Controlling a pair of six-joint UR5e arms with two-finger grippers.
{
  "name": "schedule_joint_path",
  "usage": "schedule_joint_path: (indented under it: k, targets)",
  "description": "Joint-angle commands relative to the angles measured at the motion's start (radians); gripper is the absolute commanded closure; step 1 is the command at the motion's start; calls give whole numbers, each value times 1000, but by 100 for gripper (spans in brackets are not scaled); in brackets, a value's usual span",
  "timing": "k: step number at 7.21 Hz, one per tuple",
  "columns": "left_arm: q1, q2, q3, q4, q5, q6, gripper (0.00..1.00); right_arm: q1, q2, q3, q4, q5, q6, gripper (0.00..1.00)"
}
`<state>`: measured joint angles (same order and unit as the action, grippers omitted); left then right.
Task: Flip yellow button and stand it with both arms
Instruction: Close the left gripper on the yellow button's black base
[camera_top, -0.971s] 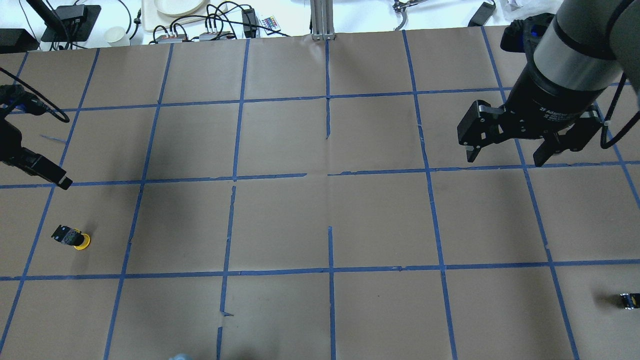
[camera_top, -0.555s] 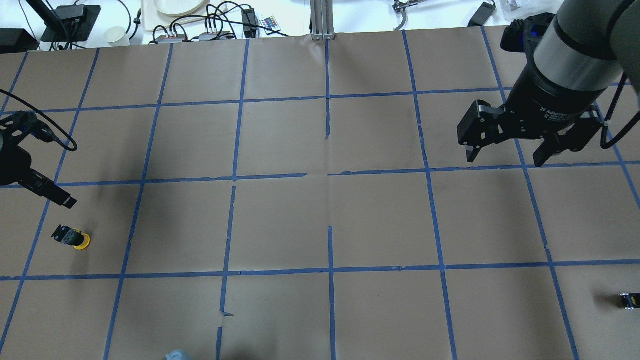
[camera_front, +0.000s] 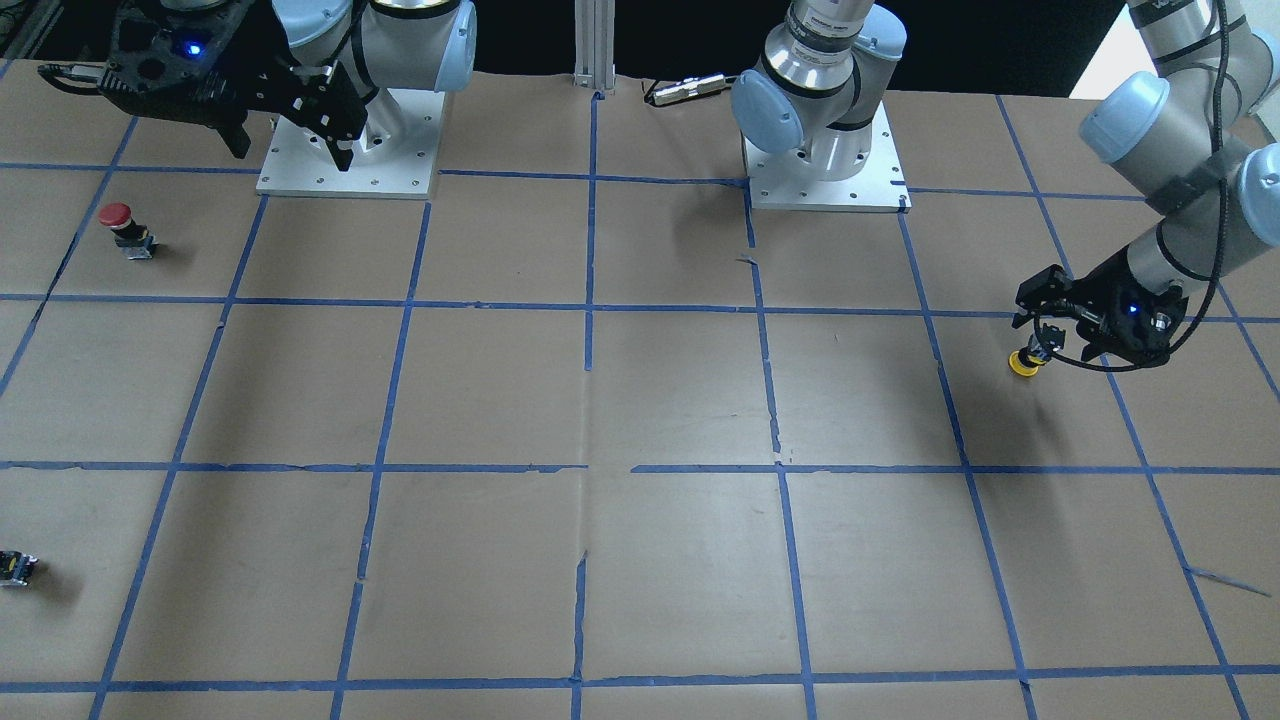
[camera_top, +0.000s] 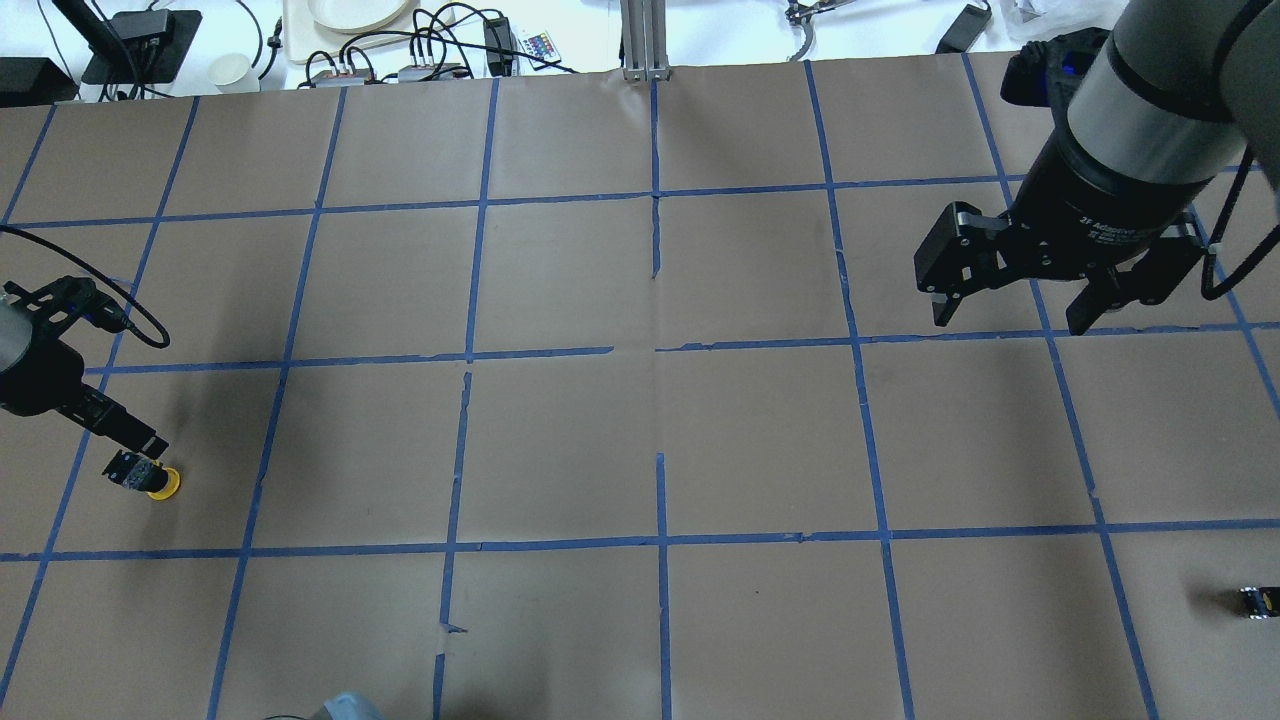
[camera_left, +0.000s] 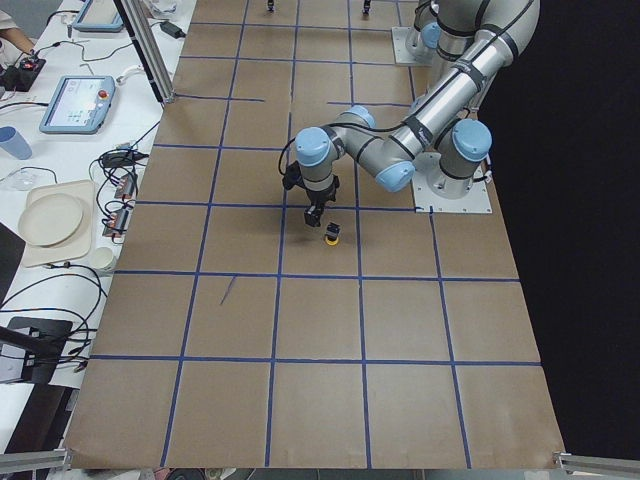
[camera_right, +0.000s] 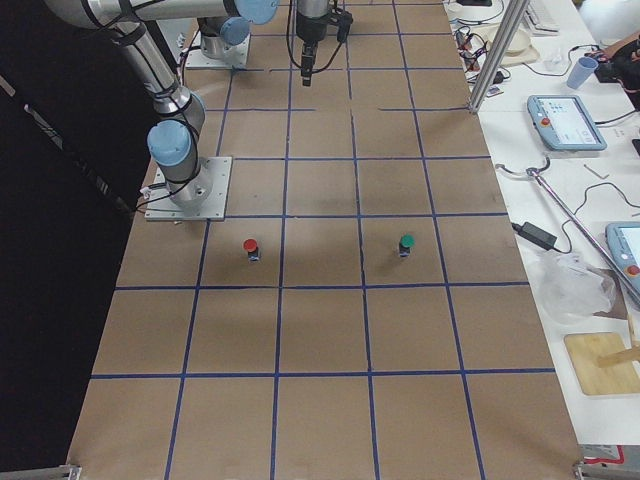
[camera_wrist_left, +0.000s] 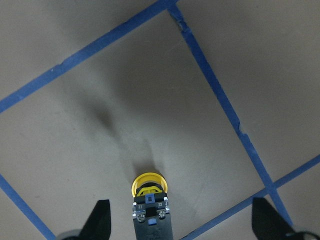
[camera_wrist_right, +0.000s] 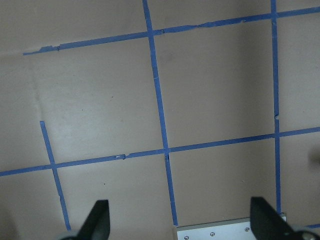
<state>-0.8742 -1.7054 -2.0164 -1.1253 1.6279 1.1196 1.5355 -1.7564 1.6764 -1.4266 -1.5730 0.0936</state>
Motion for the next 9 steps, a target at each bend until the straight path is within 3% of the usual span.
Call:
schedule_joint_path:
  k: [1,5,9]
  targets:
    - [6,-2,-25,22,68,-100,2,0,0,0,0,1,0,0]
    - [32,-58,-68,192,93,23,4,0,0,0,0,-1,0,0]
    - [35,-46,-110,197,92,38,11,0,0,0,2,-1,0,0]
